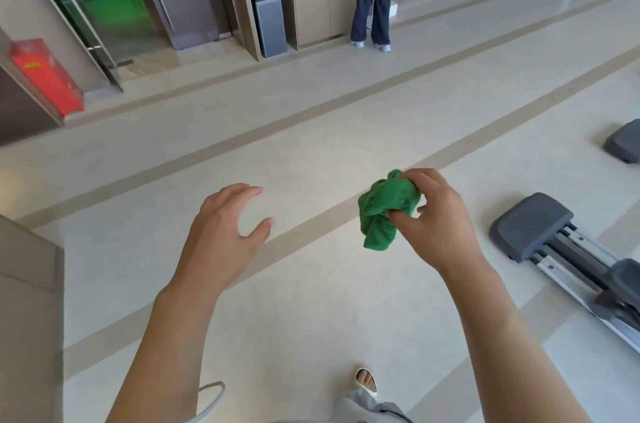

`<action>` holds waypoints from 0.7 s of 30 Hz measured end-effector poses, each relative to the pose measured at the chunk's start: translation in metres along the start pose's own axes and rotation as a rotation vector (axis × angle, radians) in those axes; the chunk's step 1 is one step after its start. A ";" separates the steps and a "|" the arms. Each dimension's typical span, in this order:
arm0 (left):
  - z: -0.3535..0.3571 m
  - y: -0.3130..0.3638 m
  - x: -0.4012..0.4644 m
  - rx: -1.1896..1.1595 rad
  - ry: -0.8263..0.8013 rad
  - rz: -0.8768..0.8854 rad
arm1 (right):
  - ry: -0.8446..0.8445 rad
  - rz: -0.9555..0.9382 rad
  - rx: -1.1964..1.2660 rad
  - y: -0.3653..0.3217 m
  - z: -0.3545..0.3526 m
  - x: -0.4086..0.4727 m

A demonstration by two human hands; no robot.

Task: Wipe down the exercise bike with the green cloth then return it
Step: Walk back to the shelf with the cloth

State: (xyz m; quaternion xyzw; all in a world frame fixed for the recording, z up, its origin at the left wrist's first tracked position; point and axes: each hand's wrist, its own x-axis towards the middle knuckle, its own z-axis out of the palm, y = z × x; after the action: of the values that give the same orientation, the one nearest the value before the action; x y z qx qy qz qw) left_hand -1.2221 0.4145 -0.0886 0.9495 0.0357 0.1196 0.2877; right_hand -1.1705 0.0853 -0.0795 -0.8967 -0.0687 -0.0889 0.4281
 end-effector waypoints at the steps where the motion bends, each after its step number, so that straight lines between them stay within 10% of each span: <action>1: 0.006 0.008 0.013 0.003 0.007 0.002 | -0.004 -0.008 0.004 0.007 -0.005 0.016; 21: 0.074 0.021 0.196 0.036 -0.036 0.010 | -0.008 0.036 0.077 0.084 0.008 0.194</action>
State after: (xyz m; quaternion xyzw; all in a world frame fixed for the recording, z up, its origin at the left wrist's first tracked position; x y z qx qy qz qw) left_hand -1.0135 0.3840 -0.0966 0.9568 0.0282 0.1030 0.2704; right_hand -0.9640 0.0485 -0.1055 -0.8811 -0.0573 -0.0750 0.4635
